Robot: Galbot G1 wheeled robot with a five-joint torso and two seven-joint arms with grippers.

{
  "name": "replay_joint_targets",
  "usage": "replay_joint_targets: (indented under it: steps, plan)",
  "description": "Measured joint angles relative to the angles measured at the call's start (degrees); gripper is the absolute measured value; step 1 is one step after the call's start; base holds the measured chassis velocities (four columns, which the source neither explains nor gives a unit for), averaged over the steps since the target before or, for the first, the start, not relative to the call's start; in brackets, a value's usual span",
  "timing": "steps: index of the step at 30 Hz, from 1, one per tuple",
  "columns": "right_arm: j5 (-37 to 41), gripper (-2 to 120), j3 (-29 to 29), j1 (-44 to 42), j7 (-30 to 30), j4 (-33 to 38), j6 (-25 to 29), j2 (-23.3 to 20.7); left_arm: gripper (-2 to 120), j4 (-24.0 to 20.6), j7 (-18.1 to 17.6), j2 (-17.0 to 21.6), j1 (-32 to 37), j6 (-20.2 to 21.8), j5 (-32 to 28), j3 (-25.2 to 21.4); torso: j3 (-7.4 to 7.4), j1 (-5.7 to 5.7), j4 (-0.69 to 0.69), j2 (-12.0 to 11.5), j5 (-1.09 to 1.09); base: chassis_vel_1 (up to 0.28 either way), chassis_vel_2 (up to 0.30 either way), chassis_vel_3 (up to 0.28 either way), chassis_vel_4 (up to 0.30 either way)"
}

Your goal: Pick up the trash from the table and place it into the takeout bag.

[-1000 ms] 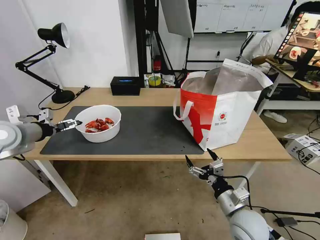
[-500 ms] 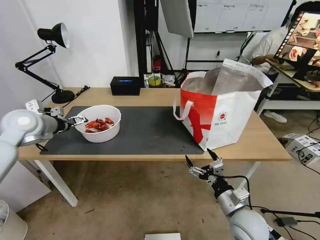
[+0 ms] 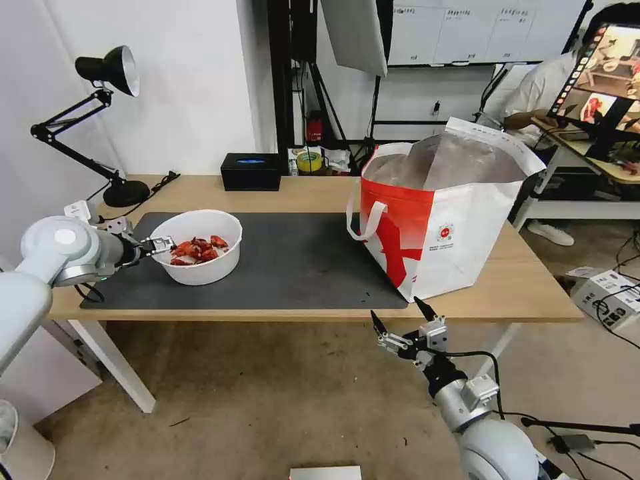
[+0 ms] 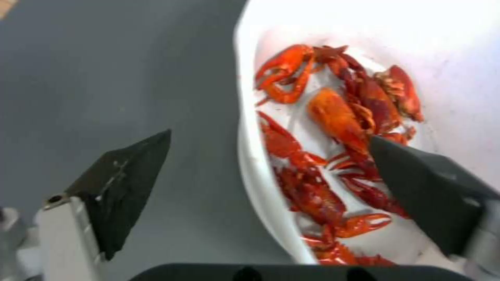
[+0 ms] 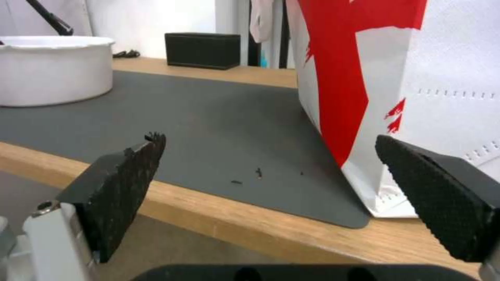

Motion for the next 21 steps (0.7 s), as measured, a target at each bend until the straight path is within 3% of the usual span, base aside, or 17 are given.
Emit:
replay_joint_targets:
  steps: [10, 21]
  plan:
    - [0.00, 100, 0.00, 0.00, 0.00, 0.00, 0.00, 0.00, 71, 0.79, -1.02, -0.31, -1.99, -0.05, -0.58, 2.52, 0.00, 0.00, 0.00, 0.00, 0.00, 0.000, 0.000, 0.000, 0.000]
    - [0.00, 100, 0.00, 0.00, 0.00, 0.00, 0.00, 0.00, 27, -0.54, 0.52, 1.89, -1.06, -0.06, -0.38, 4.10, 0.00, 0.00, 0.00, 0.00, 0.00, 0.000, 0.000, 0.000, 0.000]
